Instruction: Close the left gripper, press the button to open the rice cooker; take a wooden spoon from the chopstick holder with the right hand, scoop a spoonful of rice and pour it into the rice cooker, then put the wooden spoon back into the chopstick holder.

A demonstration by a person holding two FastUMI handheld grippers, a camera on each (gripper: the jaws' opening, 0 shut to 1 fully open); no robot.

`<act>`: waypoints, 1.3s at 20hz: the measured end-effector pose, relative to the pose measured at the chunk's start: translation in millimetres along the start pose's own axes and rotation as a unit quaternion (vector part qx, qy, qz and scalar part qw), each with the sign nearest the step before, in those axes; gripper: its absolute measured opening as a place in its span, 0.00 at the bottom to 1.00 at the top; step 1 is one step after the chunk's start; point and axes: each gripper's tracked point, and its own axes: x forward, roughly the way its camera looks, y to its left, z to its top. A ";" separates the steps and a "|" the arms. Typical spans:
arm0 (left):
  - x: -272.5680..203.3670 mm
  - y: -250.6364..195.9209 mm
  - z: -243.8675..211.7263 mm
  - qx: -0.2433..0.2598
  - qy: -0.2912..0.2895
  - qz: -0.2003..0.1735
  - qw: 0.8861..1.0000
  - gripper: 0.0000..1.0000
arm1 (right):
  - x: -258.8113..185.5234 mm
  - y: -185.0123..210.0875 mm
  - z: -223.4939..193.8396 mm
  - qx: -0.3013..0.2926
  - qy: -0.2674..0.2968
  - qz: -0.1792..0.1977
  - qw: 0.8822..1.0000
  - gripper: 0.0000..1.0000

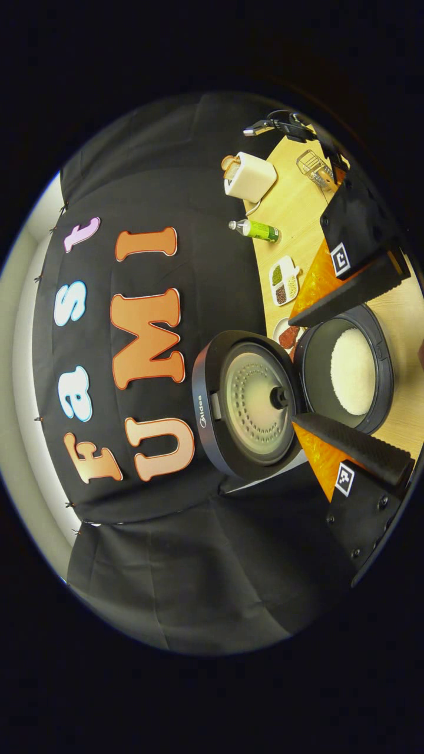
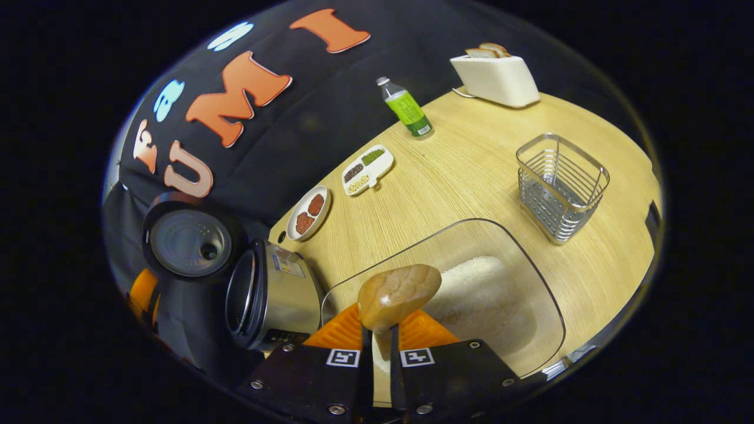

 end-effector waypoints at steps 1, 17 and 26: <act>-0.9 -1.2 0.3 0.001 0.001 0.000 1.000 0.90 | -0.2 -1.3 1.1 0.009 0.002 0.008 1.000 0.11; -25.7 -39.5 12.2 -0.004 -0.002 0.050 0.999 0.98 | -14.1 -11.7 30.0 0.072 0.069 0.114 0.988 0.11; -33.2 -61.5 11.5 0.002 0.003 0.061 0.998 0.98 | -40.9 -22.3 65.7 0.127 0.074 0.178 0.973 0.11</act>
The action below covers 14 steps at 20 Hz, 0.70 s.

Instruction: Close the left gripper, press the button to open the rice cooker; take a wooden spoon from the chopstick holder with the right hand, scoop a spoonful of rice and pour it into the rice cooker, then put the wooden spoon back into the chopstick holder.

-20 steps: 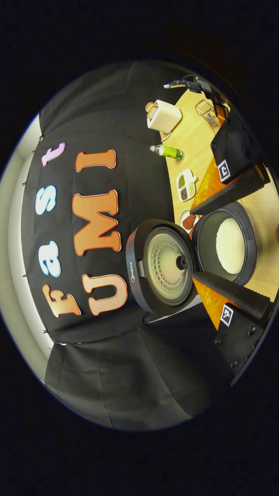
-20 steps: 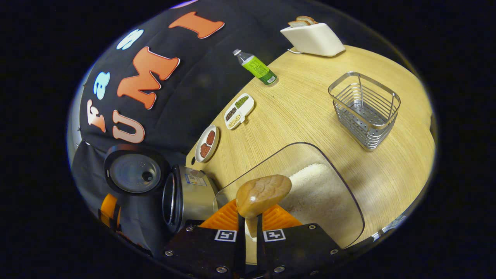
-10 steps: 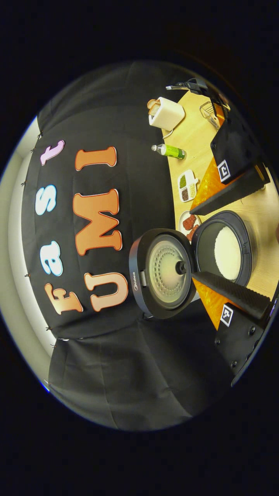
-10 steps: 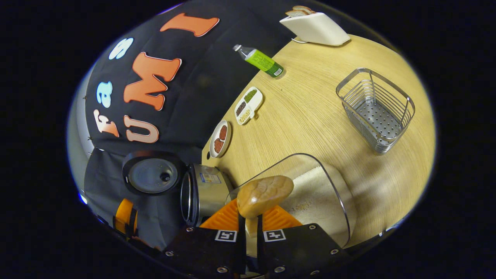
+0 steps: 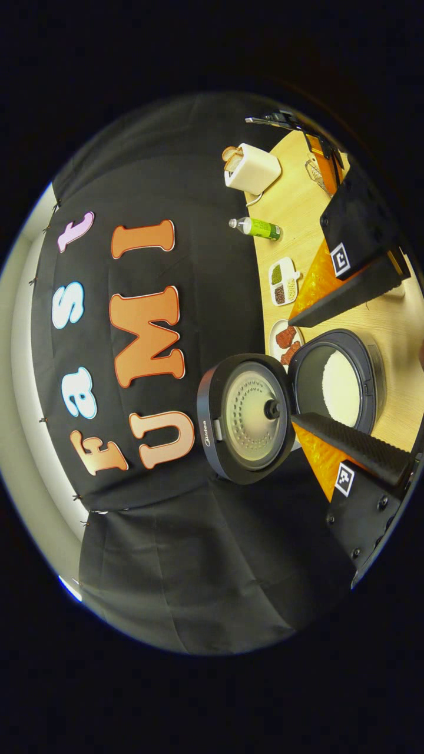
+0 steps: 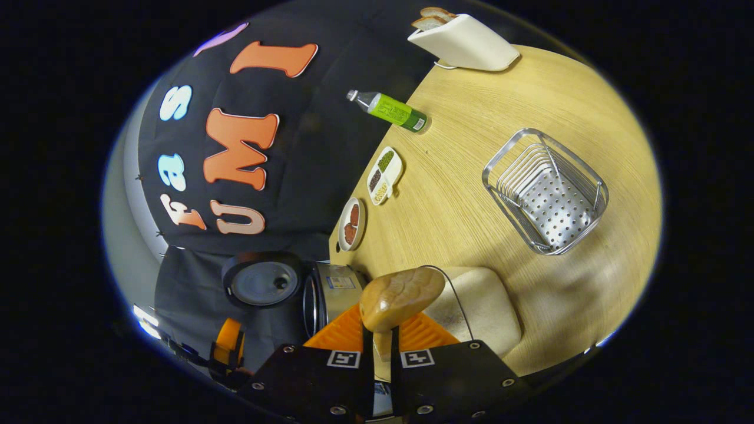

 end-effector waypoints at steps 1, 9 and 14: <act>0.4 -1.8 2.1 -0.001 -0.002 -0.001 1.000 0.98 | -3.6 7.7 1.5 0.010 0.002 0.017 1.000 0.11; -8.9 31.4 10.2 -0.012 -0.028 0.030 0.999 0.98 | 3.6 80.7 4.1 0.076 0.036 0.113 0.990 0.11; -26.2 69.8 4.6 -0.020 -0.044 0.068 0.997 1.00 | 29.8 127.3 -1.0 0.079 0.061 0.132 0.986 0.11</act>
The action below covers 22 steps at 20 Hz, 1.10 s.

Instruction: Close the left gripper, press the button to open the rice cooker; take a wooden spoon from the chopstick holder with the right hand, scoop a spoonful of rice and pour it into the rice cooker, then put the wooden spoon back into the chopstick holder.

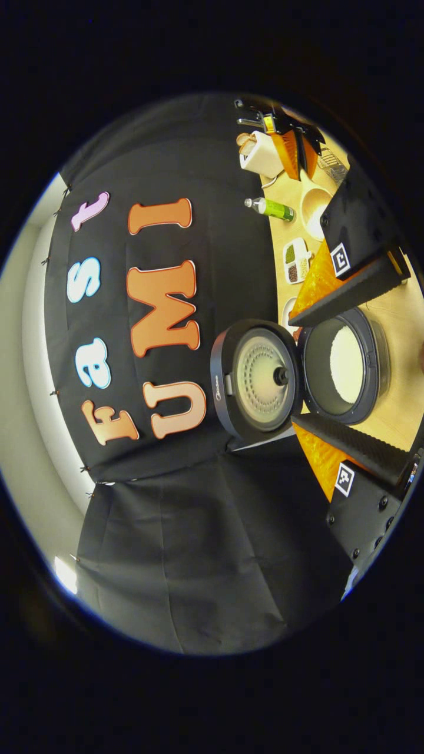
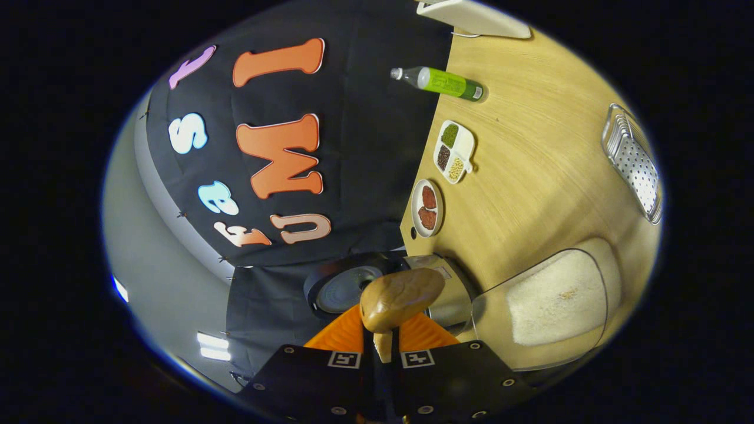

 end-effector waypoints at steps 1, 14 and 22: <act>-2.4 8.9 1.4 -0.002 -0.006 0.008 1.000 0.99 | 6.1 6.8 -3.4 -0.003 0.005 0.000 1.000 0.11; -32.2 80.4 -10.2 0.001 -0.018 0.090 0.996 0.98 | 106.0 60.1 -49.1 -0.018 0.064 0.009 0.998 0.10; -42.7 108.8 -19.8 -0.003 -0.013 0.116 0.993 0.90 | 155.9 84.5 -60.2 -0.105 0.065 -0.009 0.992 0.10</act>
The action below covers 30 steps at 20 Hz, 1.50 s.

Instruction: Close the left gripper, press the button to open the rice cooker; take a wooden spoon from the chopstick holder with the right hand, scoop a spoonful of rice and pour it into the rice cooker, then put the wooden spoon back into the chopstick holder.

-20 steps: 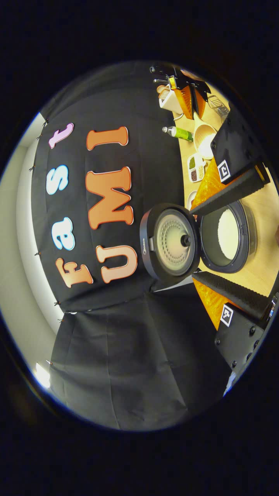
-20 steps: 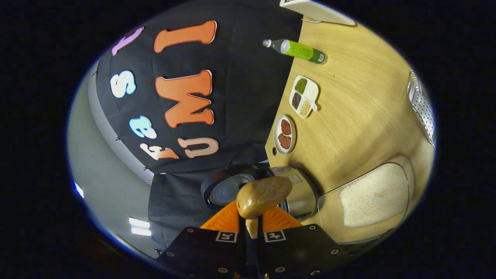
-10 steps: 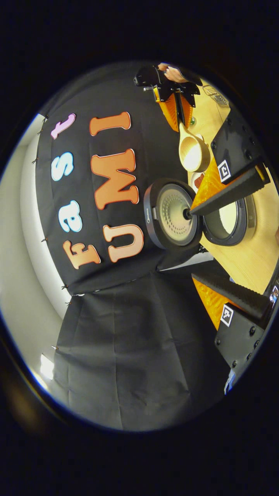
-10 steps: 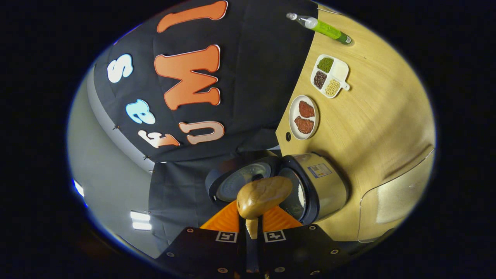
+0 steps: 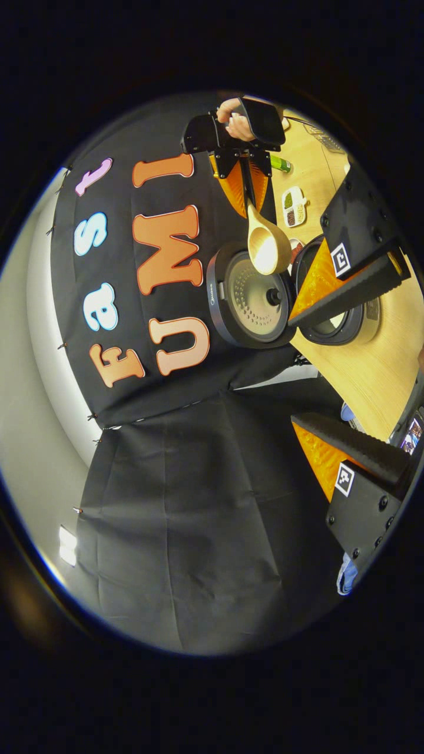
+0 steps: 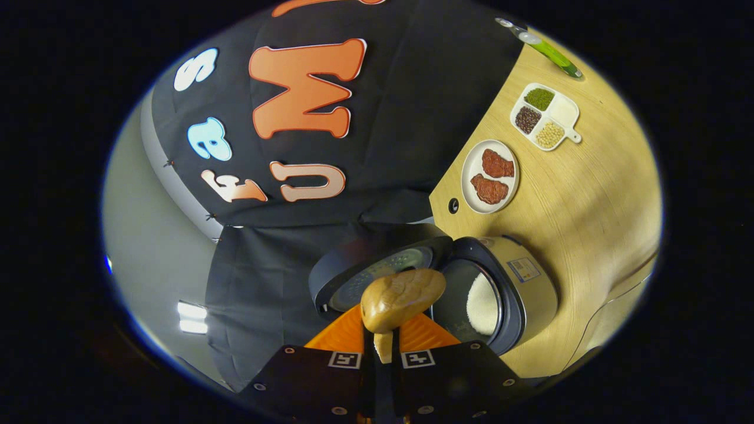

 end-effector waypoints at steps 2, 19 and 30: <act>-0.6 4.0 -1.6 0.002 -0.001 0.002 1.000 0.90 | 7.2 -3.2 1.2 -0.040 -0.005 -0.021 0.999 0.11; 16.0 19.3 -37.0 0.013 0.039 0.005 0.999 0.98 | 44.1 -2.7 4.8 -0.296 -0.048 -0.113 0.947 0.11; 22.0 19.4 -39.3 0.019 0.046 -0.002 0.999 0.98 | 47.7 5.5 3.3 -0.407 -0.069 -0.137 0.901 0.11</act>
